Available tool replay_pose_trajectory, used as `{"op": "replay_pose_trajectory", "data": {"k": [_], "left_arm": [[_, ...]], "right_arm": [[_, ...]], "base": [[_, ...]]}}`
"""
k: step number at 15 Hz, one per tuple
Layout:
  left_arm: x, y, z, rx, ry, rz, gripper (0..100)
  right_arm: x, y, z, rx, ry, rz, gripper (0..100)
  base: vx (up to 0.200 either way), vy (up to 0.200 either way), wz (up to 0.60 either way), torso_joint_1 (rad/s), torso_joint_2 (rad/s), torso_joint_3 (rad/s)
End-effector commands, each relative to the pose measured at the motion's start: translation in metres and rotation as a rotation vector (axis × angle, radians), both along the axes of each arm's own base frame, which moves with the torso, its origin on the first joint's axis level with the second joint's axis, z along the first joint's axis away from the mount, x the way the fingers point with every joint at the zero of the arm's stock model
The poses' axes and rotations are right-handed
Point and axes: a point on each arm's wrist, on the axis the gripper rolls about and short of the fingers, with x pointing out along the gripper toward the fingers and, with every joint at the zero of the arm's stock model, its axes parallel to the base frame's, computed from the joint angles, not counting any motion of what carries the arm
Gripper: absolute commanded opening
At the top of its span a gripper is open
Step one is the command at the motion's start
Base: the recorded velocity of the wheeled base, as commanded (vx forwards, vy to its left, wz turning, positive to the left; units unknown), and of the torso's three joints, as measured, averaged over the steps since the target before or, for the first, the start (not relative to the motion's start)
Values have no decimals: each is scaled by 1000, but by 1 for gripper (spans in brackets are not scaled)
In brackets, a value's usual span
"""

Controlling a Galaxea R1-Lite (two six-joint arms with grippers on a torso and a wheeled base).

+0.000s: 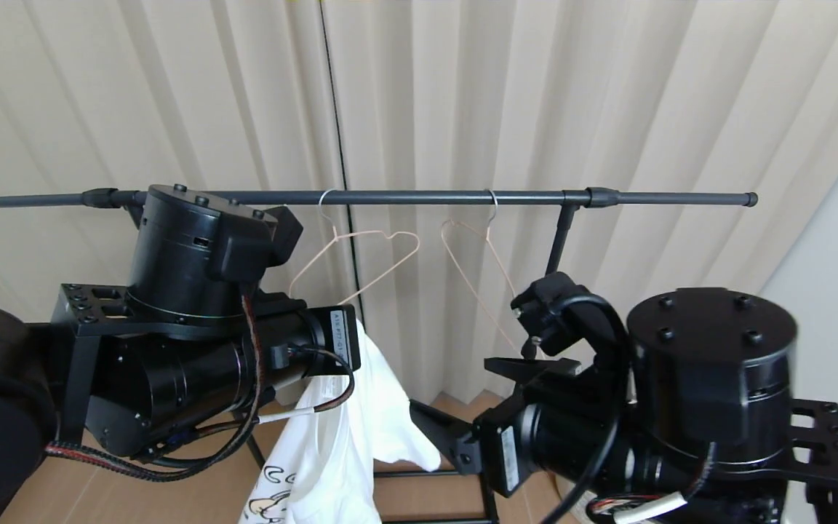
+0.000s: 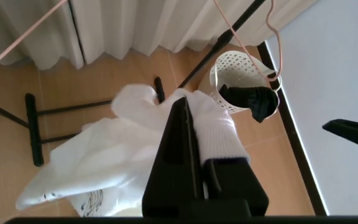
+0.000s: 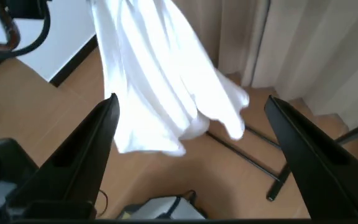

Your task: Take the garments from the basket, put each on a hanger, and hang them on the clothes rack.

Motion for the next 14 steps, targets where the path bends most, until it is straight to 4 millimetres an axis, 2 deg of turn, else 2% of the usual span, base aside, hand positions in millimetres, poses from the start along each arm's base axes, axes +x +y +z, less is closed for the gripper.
{"op": "replay_pose_trajectory", "data": {"k": [1, 5, 14], "left_arm": [[2, -2, -3, 7, 7, 0, 0], [4, -5, -7, 16, 16, -2, 0], [3, -23, -13, 49, 12, -9, 0]], "right_arm": [[-1, 26, -19, -5, 9, 2, 100], [-12, 35, -16, 42, -9, 33, 100], [-3, 62, -51, -17, -53, -85, 100]], "base": [[0, 0, 0, 0, 0, 0], [0, 0, 0, 0, 0, 0], [0, 0, 0, 0, 0, 0]]}}
